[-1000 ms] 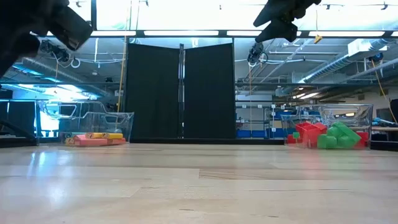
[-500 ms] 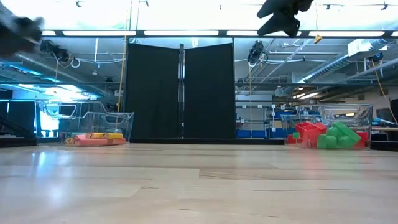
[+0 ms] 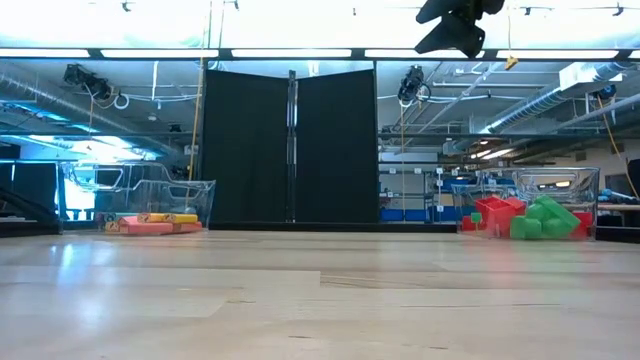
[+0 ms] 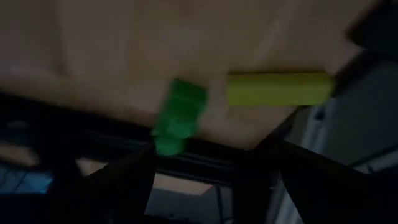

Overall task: Sort blocks by size
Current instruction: Put the green 2 stud game piece into the top right transparent bin

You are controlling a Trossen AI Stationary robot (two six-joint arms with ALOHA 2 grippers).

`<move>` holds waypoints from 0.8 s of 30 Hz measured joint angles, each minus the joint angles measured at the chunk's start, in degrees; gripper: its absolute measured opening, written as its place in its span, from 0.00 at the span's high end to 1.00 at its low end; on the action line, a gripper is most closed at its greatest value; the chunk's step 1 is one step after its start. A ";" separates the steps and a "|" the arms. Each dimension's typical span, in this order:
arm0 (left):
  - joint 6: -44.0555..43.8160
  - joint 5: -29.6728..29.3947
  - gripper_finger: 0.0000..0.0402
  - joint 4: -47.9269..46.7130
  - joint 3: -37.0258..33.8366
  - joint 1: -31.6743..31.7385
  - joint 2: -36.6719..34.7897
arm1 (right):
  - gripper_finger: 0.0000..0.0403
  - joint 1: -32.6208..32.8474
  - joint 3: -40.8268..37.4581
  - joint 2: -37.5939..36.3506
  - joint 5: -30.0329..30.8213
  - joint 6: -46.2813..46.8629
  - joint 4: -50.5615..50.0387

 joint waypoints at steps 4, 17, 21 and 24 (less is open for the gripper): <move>0.25 0.61 0.17 1.46 -1.23 -1.03 0.00 | 0.40 0.00 0.00 0.00 0.07 0.02 0.28; 12.21 4.16 0.17 5.61 -9.84 -1.15 -0.02 | 0.41 0.26 0.00 0.02 0.07 2.38 0.41; 16.15 4.11 0.17 8.79 -12.64 -1.69 -0.02 | 0.41 0.58 0.00 0.00 0.07 2.12 0.43; 17.09 4.09 0.17 12.10 -14.86 -2.49 -0.02 | 0.40 0.59 0.00 0.00 0.05 2.08 0.43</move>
